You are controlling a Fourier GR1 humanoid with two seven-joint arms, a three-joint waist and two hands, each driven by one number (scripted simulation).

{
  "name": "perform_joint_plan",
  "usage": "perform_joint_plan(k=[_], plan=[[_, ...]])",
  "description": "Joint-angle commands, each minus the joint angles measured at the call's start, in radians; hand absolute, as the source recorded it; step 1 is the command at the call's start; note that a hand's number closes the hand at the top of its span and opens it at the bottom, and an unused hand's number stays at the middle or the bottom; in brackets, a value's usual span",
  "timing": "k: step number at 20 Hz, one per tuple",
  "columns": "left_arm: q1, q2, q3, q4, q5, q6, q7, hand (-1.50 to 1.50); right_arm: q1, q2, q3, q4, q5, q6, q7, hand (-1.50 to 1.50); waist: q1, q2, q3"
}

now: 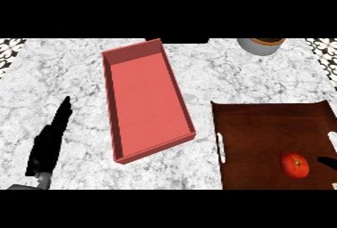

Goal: Pick the tomato from the tray and place it in the cardboard box

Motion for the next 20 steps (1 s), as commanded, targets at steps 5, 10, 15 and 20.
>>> perform_joint_plan(k=[5, 10, 15, 20], plan=[[-0.002, 0.011, 0.016, 0.006, 0.003, -0.028, -0.021, 0.0, 0.098, -0.323, 0.078, -0.127, 0.062, 0.301, 0.297, -1.5, 0.013, 0.002, -0.003], [0.014, -0.012, 0.011, 0.011, -0.014, -0.025, -0.016, 0.0, 0.114, -0.316, 0.168, -0.324, 0.069, 0.367, 0.525, -1.5, 0.01, -0.001, 0.0], [-0.013, -0.021, 0.031, -0.046, -0.037, -0.036, 0.063, 0.0, -0.022, -0.232, 0.22, -0.313, 0.104, 0.418, 0.716, -1.5, 0.018, 0.001, 0.002], [0.023, -0.04, 0.074, -0.038, -0.054, -0.073, 0.019, 0.0, 0.054, -0.152, 0.176, -0.325, 0.196, 0.433, 0.708, -1.5, 0.007, -0.002, 0.003]])
